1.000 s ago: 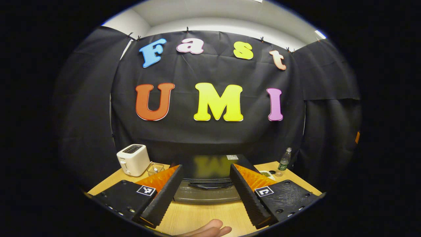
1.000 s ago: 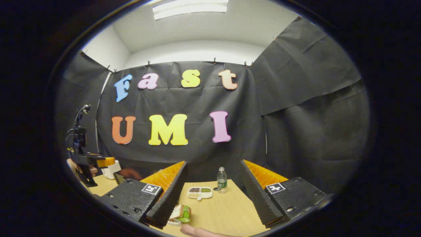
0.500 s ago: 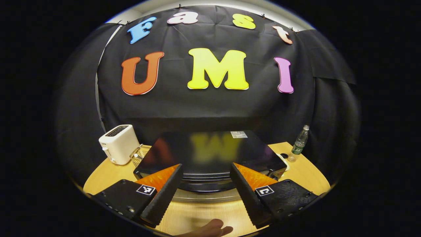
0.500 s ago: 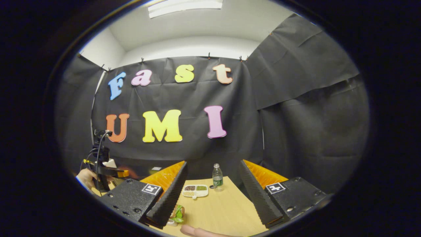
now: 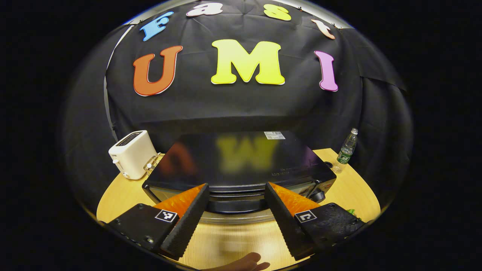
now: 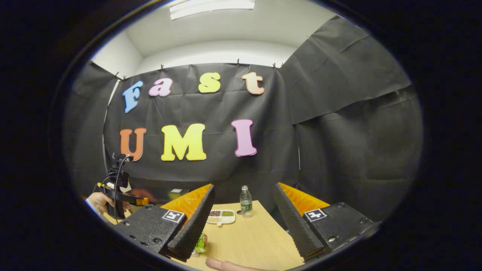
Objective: Open the electric oven with the left hand, put the food in, and close the electric oven.
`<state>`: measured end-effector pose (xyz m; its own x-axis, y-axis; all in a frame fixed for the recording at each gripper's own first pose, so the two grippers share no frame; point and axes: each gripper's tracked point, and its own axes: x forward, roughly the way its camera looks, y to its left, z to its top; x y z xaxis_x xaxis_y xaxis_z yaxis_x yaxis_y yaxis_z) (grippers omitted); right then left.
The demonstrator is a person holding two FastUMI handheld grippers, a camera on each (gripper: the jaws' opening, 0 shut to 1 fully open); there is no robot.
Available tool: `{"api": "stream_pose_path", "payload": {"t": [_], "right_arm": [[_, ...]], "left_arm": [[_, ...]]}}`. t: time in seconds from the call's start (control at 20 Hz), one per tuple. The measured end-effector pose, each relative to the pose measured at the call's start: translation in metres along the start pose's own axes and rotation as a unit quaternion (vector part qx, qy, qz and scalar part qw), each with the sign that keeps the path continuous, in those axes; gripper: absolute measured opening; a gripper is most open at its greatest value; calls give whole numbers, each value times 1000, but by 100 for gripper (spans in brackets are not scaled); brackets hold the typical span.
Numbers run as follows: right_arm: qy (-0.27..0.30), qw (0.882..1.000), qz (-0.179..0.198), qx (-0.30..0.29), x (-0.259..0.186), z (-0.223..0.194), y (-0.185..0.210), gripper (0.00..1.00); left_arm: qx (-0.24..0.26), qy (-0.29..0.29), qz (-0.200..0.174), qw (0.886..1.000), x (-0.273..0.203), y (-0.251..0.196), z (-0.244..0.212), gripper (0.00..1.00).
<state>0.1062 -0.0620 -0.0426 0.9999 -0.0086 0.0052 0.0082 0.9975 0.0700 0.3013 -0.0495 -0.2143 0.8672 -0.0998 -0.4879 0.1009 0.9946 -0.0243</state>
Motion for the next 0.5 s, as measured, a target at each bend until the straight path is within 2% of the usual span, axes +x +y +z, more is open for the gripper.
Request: {"api": "stream_pose_path", "payload": {"t": [0.5], "right_arm": [[1,1000,12,-3,-10,0,7,95]], "left_arm": [[2,-35,15,999,-44,-7,-34,98]]}}
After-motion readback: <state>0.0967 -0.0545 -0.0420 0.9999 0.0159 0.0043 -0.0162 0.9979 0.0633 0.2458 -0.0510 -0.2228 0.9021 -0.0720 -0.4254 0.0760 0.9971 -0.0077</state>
